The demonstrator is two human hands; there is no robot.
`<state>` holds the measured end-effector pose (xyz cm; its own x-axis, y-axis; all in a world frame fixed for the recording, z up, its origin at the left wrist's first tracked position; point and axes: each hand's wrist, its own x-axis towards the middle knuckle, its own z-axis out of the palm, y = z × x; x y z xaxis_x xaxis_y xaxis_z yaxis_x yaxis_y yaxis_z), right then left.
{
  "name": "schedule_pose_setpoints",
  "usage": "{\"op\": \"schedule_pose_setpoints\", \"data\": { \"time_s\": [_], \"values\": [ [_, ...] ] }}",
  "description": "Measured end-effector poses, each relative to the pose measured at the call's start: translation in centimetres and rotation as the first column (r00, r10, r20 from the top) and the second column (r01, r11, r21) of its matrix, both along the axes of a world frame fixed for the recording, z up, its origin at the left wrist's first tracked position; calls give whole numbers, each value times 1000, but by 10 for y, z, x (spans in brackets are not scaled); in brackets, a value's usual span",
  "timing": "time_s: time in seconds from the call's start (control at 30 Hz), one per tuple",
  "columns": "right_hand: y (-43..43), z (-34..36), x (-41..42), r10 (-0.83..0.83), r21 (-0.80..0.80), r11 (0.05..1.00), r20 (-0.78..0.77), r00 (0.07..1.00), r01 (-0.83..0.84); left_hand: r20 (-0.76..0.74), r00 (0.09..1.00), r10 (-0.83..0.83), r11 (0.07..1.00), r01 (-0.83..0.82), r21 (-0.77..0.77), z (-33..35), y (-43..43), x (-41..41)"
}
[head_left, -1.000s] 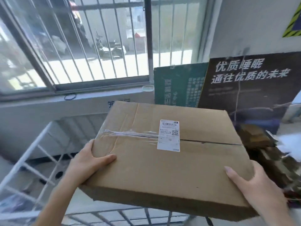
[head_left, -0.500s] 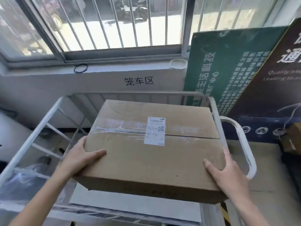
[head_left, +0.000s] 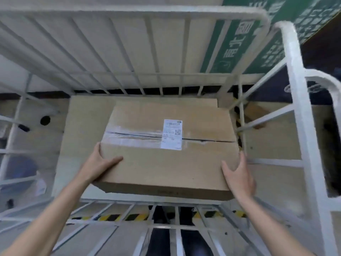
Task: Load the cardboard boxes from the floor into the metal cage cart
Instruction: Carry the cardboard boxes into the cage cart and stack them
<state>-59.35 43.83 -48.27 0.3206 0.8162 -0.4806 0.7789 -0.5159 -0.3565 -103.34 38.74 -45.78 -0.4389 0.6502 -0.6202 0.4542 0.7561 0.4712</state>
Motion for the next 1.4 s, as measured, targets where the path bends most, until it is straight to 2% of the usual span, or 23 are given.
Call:
{"op": "schedule_pose_setpoints", "data": {
  "time_s": [0.1, 0.17, 0.23, 0.33, 0.43, 0.5, 0.57, 0.6, 0.67, 0.73, 0.83, 0.87, 0.97, 1.1, 1.2, 1.3, 1.4],
  "values": [
    [13, -61, 9, -61, -7, 998, 4, 998, 61, -23, 999, -33, 996, 31, -79, -64, 19, 7],
    [23, -98, 17, -66, 21, 998, 15, 998, 66, -8, 999, -38, 997, 37, -69, -105, 35, 8],
    [33, -135, 24, -19, 29, 999, 41, 999, 18, 16, 999, -44, 998, 44, -35, -146, 50, 12],
    [38, -183, 32, 133, -65, 990, 60, 989, -129, 56, 995, -88, 996, 87, 20, -201, 61, 26],
    [33, -217, 33, 200, -176, 961, -96, 975, -215, 163, 973, -162, 986, 165, -4, -247, 58, 38],
    [24, -234, 28, 270, -220, 925, -195, 943, -310, 194, 939, -285, 956, 294, -15, -269, 50, 48],
    [16, -248, 24, 374, -282, 868, -170, 912, -409, 134, 871, -473, 872, 484, -67, -285, 42, 62],
    [12, -254, 23, 420, -335, 832, -139, 897, -442, 51, 803, -594, 794, 595, -125, -292, 38, 71],
    [4, -266, 26, 506, -448, 749, -91, 858, -489, -65, 596, -800, 592, 769, -241, -300, 30, 91],
    [-3, -275, 30, 600, -521, 662, -62, 797, -539, -52, 447, -893, 440, 845, -302, -306, 26, 110],
    [-12, -288, 33, 708, -556, 586, -2, 706, -590, -37, 322, -946, 311, 868, -387, -321, 19, 129],
    [-13, -292, 33, 720, -550, 590, 27, 694, -591, -60, 303, -951, 300, 861, -411, -326, 19, 133],
    [-2, -301, 32, 723, -511, 632, 117, 681, -583, -163, 323, -932, 362, 844, -397, -338, 26, 137],
    [50, -304, 28, 709, -426, 677, 155, 688, -601, -193, 348, -918, 396, 841, -368, -339, 70, 133],
    [101, -307, 30, 728, -409, 668, 186, 660, -622, -222, 345, -912, 405, 840, -361, -339, 119, 132],
    [148, -308, 27, 725, -415, 668, 177, 665, -618, -240, 349, -906, 417, 833, -364, -338, 175, 130],
    [171, -308, 22, 701, -440, 668, 102, 706, -600, -209, 347, -914, 404, 823, -400, -336, 210, 125]
  ]
}}
